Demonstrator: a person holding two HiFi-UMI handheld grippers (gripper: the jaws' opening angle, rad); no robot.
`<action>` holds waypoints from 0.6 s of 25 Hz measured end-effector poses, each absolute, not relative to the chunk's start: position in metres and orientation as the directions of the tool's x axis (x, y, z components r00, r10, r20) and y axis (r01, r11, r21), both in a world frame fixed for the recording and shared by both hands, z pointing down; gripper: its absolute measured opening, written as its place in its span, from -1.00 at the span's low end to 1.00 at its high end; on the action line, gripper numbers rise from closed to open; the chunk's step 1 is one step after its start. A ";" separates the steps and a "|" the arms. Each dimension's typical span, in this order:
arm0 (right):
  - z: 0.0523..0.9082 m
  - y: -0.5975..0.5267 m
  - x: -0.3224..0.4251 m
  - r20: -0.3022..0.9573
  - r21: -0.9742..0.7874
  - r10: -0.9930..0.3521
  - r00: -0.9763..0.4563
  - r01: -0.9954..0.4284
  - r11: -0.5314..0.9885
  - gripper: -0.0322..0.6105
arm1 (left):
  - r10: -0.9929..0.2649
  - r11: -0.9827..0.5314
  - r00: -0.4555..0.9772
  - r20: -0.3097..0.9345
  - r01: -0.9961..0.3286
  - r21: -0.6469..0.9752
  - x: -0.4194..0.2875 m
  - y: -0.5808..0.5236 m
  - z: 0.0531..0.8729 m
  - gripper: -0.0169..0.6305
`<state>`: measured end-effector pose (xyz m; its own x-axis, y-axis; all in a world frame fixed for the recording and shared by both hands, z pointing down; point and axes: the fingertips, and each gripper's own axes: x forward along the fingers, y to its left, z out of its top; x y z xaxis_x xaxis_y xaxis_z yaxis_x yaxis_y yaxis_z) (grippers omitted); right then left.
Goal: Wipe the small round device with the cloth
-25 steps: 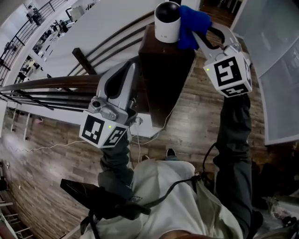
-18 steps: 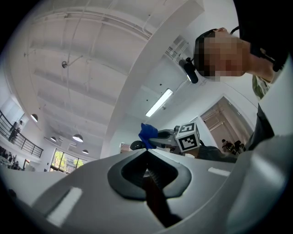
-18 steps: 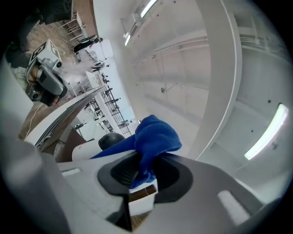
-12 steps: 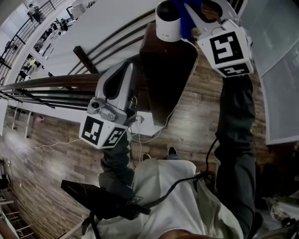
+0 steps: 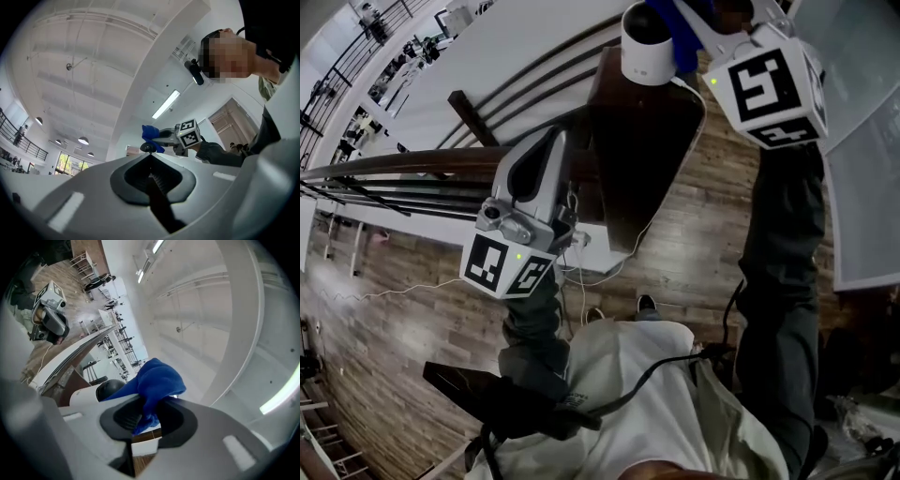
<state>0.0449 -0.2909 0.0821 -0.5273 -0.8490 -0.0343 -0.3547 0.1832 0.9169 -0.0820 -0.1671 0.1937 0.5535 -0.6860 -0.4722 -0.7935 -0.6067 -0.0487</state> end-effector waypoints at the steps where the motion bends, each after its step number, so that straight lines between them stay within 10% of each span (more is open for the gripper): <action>1: 0.082 -0.294 0.037 -0.022 0.929 -0.854 -0.520 -0.325 0.175 -0.63 | -0.685 -0.607 0.554 -0.474 -0.793 -0.049 -0.081 -0.166 0.193 -0.93; 15: 0.150 -0.238 0.033 0.024 0.943 -0.827 -0.561 -0.262 0.205 -0.63 | -0.669 -0.636 0.576 -0.469 -0.771 -0.040 -0.069 -0.164 0.202 -0.93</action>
<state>0.0335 -0.2379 0.1501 -0.5610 -0.8275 0.0236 -0.2624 0.2048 0.9430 -0.0688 -0.1641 0.2015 0.5764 -0.6689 -0.4694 -0.7705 -0.6361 -0.0397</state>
